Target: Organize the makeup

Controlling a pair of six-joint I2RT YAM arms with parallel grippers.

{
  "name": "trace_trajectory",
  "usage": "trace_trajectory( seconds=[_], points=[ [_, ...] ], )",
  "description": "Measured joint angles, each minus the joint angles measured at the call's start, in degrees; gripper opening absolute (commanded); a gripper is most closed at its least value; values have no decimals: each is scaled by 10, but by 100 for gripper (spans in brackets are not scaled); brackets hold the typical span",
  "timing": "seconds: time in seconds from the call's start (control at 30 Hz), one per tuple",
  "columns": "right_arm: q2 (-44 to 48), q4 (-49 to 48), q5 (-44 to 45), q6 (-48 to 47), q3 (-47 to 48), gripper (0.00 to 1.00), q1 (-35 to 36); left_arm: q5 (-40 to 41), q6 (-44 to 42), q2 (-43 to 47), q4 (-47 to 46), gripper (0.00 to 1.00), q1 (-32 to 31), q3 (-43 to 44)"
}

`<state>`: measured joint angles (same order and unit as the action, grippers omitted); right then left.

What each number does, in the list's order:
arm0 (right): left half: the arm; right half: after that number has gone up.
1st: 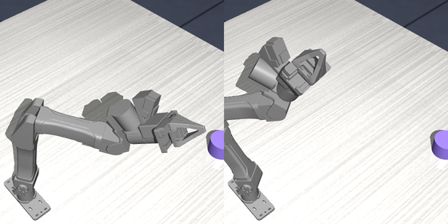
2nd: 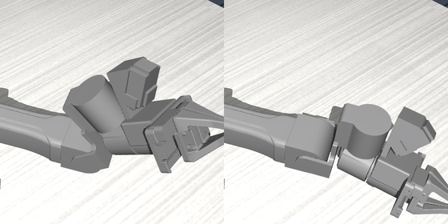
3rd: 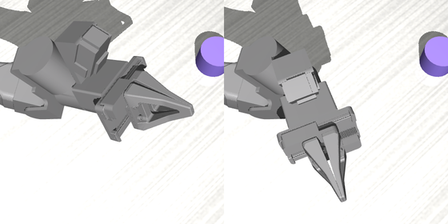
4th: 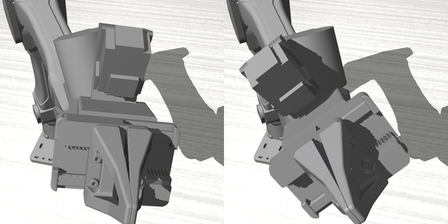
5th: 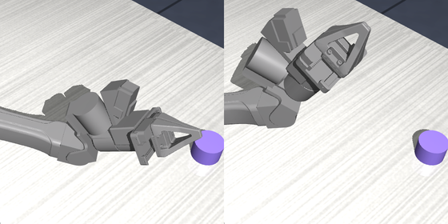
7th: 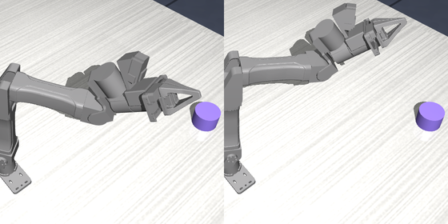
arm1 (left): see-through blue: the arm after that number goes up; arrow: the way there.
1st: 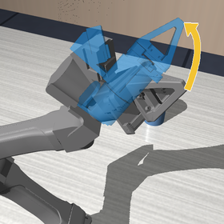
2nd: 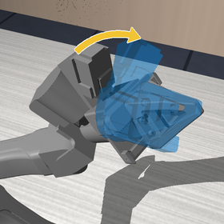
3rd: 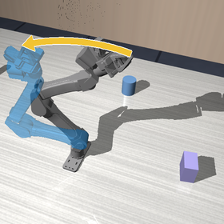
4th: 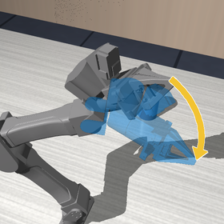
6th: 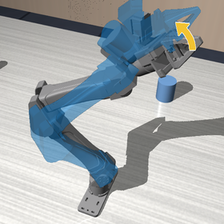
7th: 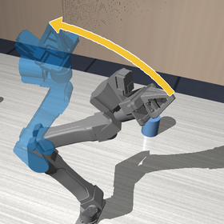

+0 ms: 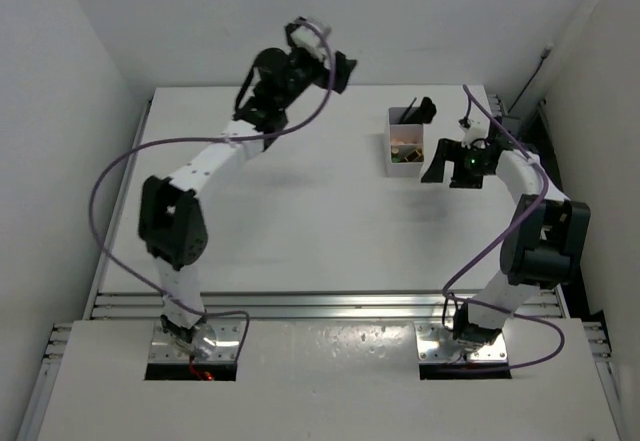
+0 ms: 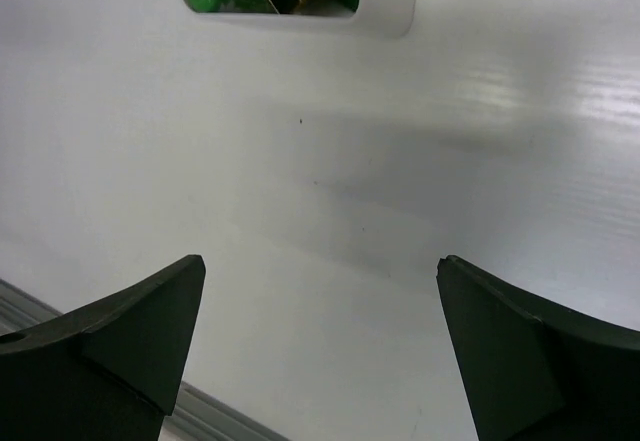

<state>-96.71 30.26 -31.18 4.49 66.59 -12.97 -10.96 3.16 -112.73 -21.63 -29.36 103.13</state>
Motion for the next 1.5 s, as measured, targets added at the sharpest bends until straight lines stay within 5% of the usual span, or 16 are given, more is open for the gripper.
trace_trajectory(
  seconds=[0.23, 0.63, 0.87, 1.5],
  points=[
    [23, 56, 53, 13, 1, 100, 7, 89, -26, 275, 152, 100, 115, -233],
    [41, 110, 140, 70, 21, 100, 78, 253, -11, 612, 337, 100, 194, -648],
    [123, 103, 209, 94, -50, 100, 125, 254, 8, 637, 344, 100, 201, -697],
    [160, 164, 296, 85, -77, 100, 124, 254, 19, 686, 310, 100, 202, -757]
  ],
)
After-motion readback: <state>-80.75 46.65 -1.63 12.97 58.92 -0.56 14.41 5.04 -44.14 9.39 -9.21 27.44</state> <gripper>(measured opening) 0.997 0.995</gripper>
